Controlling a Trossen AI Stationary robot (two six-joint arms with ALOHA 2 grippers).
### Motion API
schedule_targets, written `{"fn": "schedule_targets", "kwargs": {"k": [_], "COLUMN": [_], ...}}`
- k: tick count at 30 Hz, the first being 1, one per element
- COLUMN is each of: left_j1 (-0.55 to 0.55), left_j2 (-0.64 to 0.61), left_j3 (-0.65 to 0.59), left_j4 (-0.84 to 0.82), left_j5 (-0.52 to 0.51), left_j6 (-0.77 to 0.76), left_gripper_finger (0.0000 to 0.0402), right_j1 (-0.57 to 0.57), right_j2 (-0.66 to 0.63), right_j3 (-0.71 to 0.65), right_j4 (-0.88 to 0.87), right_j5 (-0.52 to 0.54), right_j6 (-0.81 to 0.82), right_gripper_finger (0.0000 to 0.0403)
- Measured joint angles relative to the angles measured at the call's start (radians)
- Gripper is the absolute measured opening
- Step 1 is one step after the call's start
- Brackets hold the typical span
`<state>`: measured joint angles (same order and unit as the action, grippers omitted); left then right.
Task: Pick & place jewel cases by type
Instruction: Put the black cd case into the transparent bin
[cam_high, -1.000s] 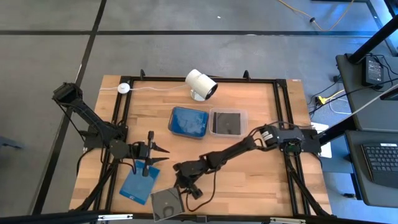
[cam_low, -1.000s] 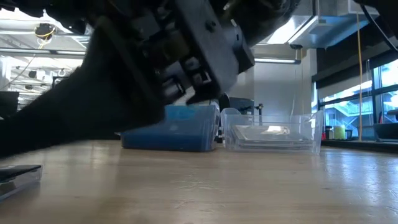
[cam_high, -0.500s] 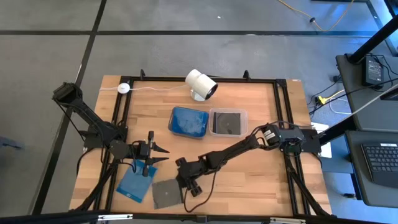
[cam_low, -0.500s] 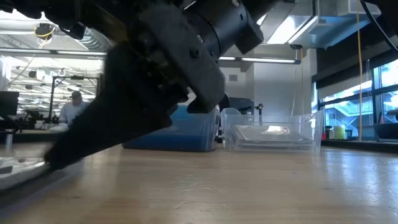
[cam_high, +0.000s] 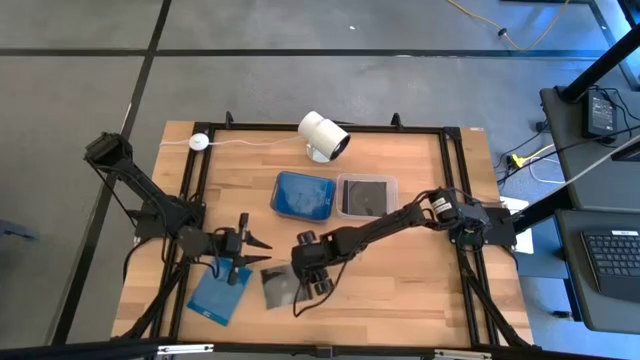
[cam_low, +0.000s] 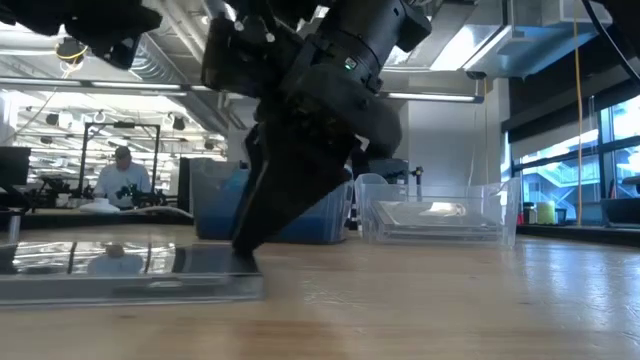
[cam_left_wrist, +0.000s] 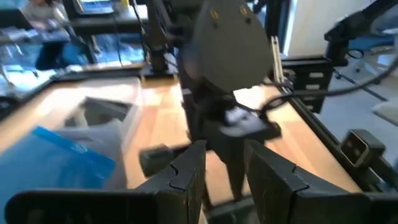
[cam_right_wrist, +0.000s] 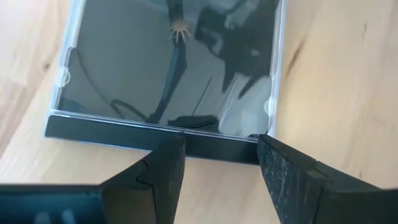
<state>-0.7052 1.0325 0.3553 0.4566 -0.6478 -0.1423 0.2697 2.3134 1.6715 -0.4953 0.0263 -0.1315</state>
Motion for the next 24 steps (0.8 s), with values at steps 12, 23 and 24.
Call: {"fn": "schedule_targets", "kwargs": {"k": [12,23,24], "left_j1": [0.000,0.001,0.001], "left_j2": [0.070,0.153,0.159], "left_j3": [0.000,0.000,0.000], "left_j4": [-0.206,-0.191,-0.192], "left_j5": [0.174,0.034,0.017], "left_j6": [-0.162,-0.159,-0.159], "left_gripper_finger": [0.0107,0.0107,0.0107], "right_j1": [-0.038,-0.057,-0.056], "right_j2": [-0.007,-0.068,-0.078], "right_j3": [0.005,-0.009,-0.010], "right_j4": [-0.129,-0.194,-0.193], "right_j5": [-0.006,0.011,0.016], "right_j6": [0.049,0.017,0.015], "right_gripper_finger": [0.0204,0.0204,0.0204]}}
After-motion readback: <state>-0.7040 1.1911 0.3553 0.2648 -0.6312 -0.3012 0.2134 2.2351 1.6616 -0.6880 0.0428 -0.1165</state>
